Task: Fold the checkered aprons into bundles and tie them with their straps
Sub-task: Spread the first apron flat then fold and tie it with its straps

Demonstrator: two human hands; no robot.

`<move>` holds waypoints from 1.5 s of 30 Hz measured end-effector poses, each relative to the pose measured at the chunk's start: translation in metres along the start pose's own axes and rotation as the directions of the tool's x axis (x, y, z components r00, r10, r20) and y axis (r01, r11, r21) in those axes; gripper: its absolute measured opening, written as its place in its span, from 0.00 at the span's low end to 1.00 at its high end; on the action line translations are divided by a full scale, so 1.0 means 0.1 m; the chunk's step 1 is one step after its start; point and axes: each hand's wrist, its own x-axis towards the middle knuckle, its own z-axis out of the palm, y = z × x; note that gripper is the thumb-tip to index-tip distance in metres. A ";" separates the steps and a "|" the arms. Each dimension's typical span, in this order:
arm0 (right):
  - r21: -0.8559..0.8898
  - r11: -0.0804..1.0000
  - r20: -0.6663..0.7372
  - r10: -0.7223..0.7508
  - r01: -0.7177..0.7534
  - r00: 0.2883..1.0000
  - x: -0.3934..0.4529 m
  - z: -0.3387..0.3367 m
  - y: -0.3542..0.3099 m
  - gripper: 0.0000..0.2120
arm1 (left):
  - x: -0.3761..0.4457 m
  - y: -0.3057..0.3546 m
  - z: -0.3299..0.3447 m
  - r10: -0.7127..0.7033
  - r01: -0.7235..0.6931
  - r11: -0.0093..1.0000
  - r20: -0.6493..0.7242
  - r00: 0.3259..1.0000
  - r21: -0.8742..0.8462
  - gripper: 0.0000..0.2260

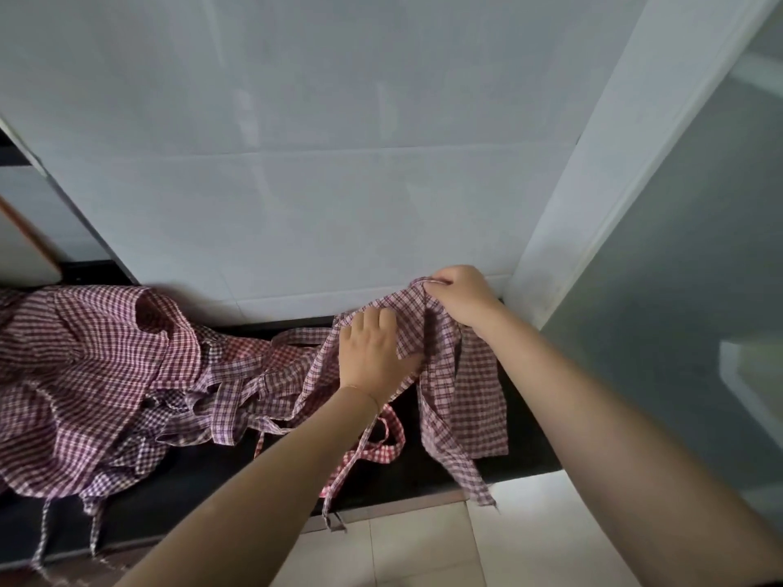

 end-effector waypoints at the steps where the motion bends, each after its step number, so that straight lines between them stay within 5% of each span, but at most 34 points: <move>1: 0.010 1.000 0.011 0.003 -0.003 1.000 0.00 -0.01 0.01 0.12 | 0.03 -0.01 0.00 -0.018 0.019 0.999 0.025 1.000 -0.028 0.18; 5: -0.066 0.998 -0.022 0.004 -0.005 1.000 0.02 -0.08 0.11 0.11 | 0.10 -0.14 -0.07 -0.086 0.107 0.968 0.099 0.991 -0.227 0.09; 8: -0.245 0.966 -0.185 0.039 -0.085 0.982 0.03 -0.14 0.21 0.11 | 0.21 -0.19 -0.24 -0.159 0.270 0.826 0.255 0.954 -0.495 0.09; 11: -0.165 0.980 -0.221 0.078 -0.116 0.972 -0.11 -0.05 0.17 0.08 | 0.39 -0.20 -0.40 -0.205 0.324 0.741 0.261 0.943 -0.588 0.10; 13: 0.022 0.998 -0.116 0.067 -0.065 0.991 -0.25 0.05 0.08 0.06 | 0.51 -0.20 -0.50 -0.219 0.313 0.771 0.231 0.948 -0.554 0.14; 15: 0.095 0.995 0.048 0.022 -0.026 0.999 -0.40 0.14 -0.01 0.15 | 0.60 -0.17 -0.59 -0.222 0.308 0.797 0.222 0.949 -0.520 0.19; 19: -0.125 0.990 0.041 -0.064 0.069 0.997 -0.50 0.35 -0.02 0.34 | 0.65 -0.10 -0.69 -0.134 0.257 0.841 0.278 0.951 -0.476 0.24; 25: -0.187 0.981 -0.153 -0.088 0.059 0.984 -0.49 0.48 -0.01 0.08 | 0.59 -0.09 -0.73 -0.058 0.190 0.842 0.265 0.962 -0.505 0.19; 30: -0.269 0.959 -0.124 -0.131 0.094 0.984 -0.52 0.28 -0.02 0.07 | 0.45 -0.11 -0.74 0.039 0.138 0.852 0.324 0.945 -0.504 0.15; 35: -0.403 0.913 -0.158 -0.142 0.067 0.977 -0.56 0.04 -0.06 0.04 | 0.28 -0.15 -0.69 0.023 0.039 0.947 0.189 0.982 -0.318 0.15; 38: -0.531 0.847 -0.210 -0.146 0.013 0.967 -0.61 -0.08 -0.03 0.05 | 0.19 -0.20 -0.71 -0.047 0.079 0.961 0.124 0.991 -0.265 0.10; 45: -0.683 0.712 -0.159 0.073 -0.163 0.985 -0.71 -0.27 0.12 0.16 | 0.01 -0.45 -0.77 -0.236 0.273 0.958 0.300 0.924 -0.087 0.09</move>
